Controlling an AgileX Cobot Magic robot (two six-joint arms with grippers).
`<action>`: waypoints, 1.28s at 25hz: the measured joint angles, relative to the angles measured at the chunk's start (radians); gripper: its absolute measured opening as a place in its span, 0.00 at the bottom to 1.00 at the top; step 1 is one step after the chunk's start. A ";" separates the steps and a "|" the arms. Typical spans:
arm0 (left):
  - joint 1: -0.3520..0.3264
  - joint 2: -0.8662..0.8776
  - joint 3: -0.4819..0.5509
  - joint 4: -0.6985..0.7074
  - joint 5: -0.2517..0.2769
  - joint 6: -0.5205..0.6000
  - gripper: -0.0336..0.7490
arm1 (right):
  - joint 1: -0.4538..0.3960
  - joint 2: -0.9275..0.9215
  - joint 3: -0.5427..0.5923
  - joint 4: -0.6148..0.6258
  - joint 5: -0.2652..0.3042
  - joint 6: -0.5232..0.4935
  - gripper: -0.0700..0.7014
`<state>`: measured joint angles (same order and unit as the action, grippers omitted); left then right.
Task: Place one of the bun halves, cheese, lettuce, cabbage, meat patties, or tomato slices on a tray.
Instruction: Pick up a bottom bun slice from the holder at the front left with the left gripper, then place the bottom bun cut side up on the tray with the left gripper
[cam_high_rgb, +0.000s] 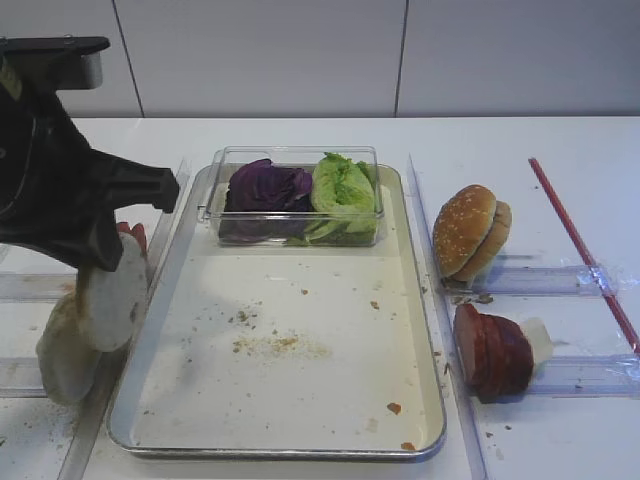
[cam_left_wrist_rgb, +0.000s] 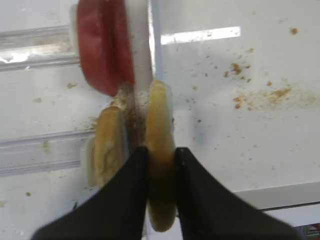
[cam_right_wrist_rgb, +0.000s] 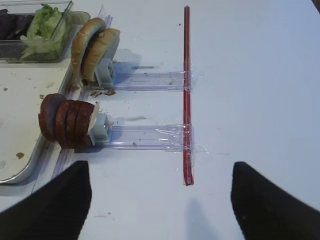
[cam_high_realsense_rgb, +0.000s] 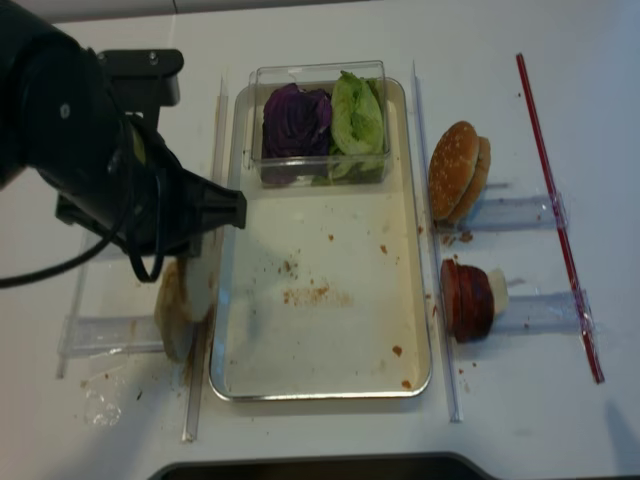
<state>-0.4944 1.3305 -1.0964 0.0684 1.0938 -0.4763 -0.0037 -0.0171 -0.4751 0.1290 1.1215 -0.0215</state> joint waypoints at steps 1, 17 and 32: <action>0.000 0.000 0.000 -0.023 -0.021 0.011 0.18 | 0.000 0.000 0.000 0.000 0.000 0.000 0.83; 0.118 0.000 0.040 -0.517 -0.231 0.372 0.18 | 0.000 0.000 0.000 -0.002 0.000 0.000 0.83; 0.237 0.116 0.150 -1.044 -0.169 0.824 0.18 | 0.000 0.000 0.000 -0.002 0.000 0.000 0.83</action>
<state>-0.2574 1.4464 -0.9466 -0.9757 0.9252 0.3481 -0.0037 -0.0171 -0.4751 0.1274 1.1215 -0.0215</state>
